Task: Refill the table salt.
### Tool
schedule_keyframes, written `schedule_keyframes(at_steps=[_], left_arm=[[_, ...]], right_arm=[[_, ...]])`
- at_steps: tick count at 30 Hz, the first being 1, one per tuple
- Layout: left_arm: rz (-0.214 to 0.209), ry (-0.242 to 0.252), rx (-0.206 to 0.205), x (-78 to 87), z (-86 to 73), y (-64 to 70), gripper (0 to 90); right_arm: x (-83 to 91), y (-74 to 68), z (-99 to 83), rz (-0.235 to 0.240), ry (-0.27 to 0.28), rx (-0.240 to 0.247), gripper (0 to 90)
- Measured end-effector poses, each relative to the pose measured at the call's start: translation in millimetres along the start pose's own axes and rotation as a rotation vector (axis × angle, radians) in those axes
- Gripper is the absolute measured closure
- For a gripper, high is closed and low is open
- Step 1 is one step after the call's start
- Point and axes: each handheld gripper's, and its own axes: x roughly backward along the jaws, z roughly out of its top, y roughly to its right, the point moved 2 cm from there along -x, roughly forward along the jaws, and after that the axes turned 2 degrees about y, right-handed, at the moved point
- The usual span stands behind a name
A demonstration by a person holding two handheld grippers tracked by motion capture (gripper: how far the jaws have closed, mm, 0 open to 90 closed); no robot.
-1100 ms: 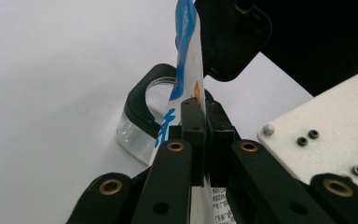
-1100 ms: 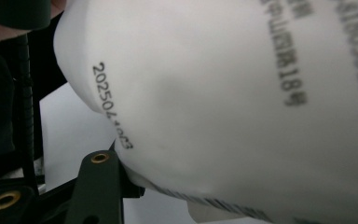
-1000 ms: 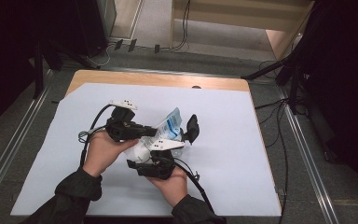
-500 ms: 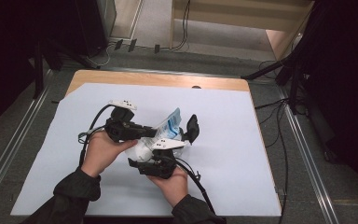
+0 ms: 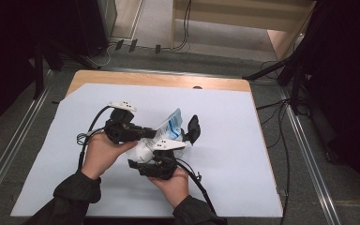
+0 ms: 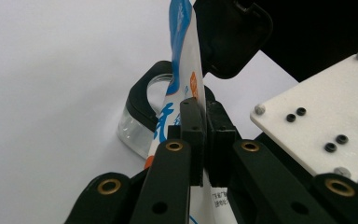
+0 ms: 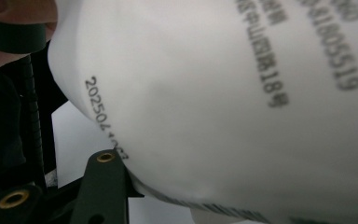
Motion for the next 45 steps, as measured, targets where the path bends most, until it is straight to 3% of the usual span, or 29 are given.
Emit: schedule_keyframes(at_steps=[4, 15, 24, 45], left_arm=[[0.004, 0.007, 0.005, 0.4, 0.3, -0.3, 89.8], [0.001, 0.018, 0.001, 0.2, 1.1, 1.2, 89.6], [0.003, 0.028, 0.004, 1.6, 2.1, 2.1, 89.7], [0.006, 0.04, 0.005, 1.5, 2.0, 3.2, 89.7]], right_arm=[[-0.4, -0.4, 0.7, -0.002, -0.004, 0.011, 50.0], [0.7, -0.1, 2.8, 0.014, 0.012, -0.028, 52.6], [0.8, -1.7, 5.0, 0.011, 0.006, 0.004, 51.4], [0.2, -1.4, 6.0, 0.006, 0.009, 0.006, 52.1]])
